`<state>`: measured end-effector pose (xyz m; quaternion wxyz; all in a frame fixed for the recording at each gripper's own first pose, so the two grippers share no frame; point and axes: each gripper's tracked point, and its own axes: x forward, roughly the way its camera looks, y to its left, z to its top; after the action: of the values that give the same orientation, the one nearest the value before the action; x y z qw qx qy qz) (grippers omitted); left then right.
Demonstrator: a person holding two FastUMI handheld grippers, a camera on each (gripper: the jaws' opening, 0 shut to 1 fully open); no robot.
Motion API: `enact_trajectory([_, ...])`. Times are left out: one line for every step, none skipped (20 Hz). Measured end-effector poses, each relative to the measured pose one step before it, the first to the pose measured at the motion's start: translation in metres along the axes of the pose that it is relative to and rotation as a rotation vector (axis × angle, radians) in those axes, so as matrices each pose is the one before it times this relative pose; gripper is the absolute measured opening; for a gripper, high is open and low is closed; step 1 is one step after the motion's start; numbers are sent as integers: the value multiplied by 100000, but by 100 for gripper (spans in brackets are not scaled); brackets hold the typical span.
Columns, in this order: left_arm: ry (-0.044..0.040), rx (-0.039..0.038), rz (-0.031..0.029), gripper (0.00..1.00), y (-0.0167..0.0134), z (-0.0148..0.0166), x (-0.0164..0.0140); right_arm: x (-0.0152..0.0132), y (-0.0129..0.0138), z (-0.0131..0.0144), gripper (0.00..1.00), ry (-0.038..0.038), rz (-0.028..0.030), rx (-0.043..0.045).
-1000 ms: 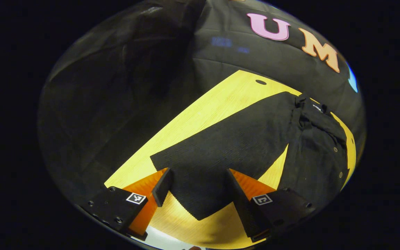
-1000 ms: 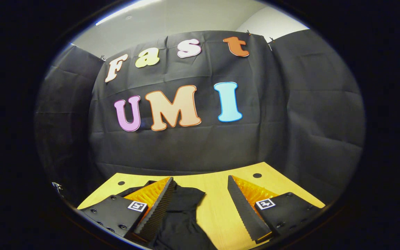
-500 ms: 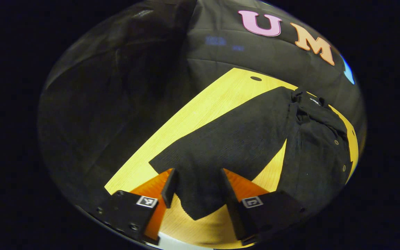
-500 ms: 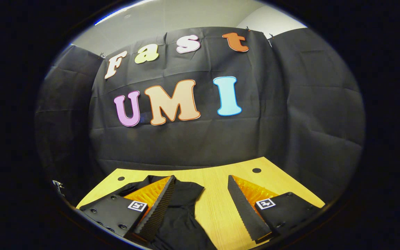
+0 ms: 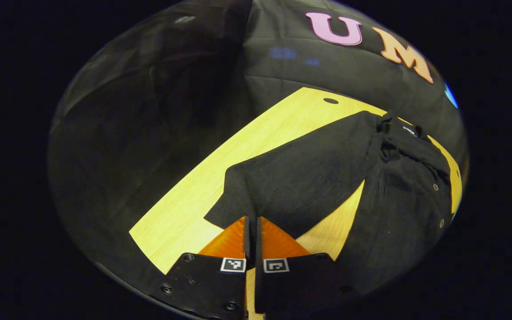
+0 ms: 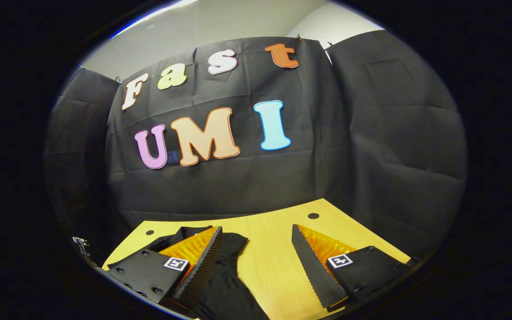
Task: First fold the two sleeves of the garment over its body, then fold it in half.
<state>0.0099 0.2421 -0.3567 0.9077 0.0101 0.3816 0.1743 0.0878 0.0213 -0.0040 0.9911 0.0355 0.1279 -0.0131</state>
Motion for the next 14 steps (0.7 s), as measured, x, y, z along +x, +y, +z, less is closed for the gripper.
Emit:
enact_trajectory([-39, 74, -676, 0, 14, 102, -128, -167, -488, -364, 97, 1128, -432, 310])
enact_trajectory([110, -1492, -809, 0, -118, 108, -109, -250, -316, -442, 96, 1273, -35, 535])
enact_trajectory([492, -2103, -1072, 0, -104, 36, -210, -222, -279, -330, 94, 1006, 89, 294])
enact_trajectory([1138, -1797, -1272, 0, -158, -293, -45, -164, -404, -308, 98, 768, -291, -173])
enact_trajectory([824, -1269, -822, 0, -42, 8, -56, -126, -292, -316, 98, 699, -113, -318])
enact_trajectory([533, -1126, -543, 0, 125, 156, -142, -113, -174, -295, 94, 961, 547, -369])
enact_trajectory([-830, -823, 55, 0, -85, 654, -179, -263, 38, -561, 94, 1152, 487, -495])
enact_trajectory([-1617, -602, 282, 0, -281, 819, -378, -196, -193, -329, 94, 809, 422, -787])
enact_trajectory([-2466, -794, -534, 0, -458, 1150, -463, -22, -133, -317, 98, 553, 242, -759])
enact_trajectory([-2859, -711, -1802, 0, -926, 1510, -611, -27, -18, -317, 94, 498, 387, -770])
enact_trajectory([-2768, -250, -2108, 0, -1250, 1586, -523, 13, -89, -330, 98, 606, 257, -652])
enact_trajectory([-2986, 684, -2323, 0, -1370, 1720, -141, -176, 49, -404, 100, 841, 668, -330])
enact_trajectory([-2627, 1420, -2702, 0, -1511, 1578, -360, -45, 88, -333, 98, 665, 998, -8])
enact_trajectory([-2272, 1590, -3285, 0, -1668, 1397, -1, -79, 57, -356, 98, 633, 974, 92])
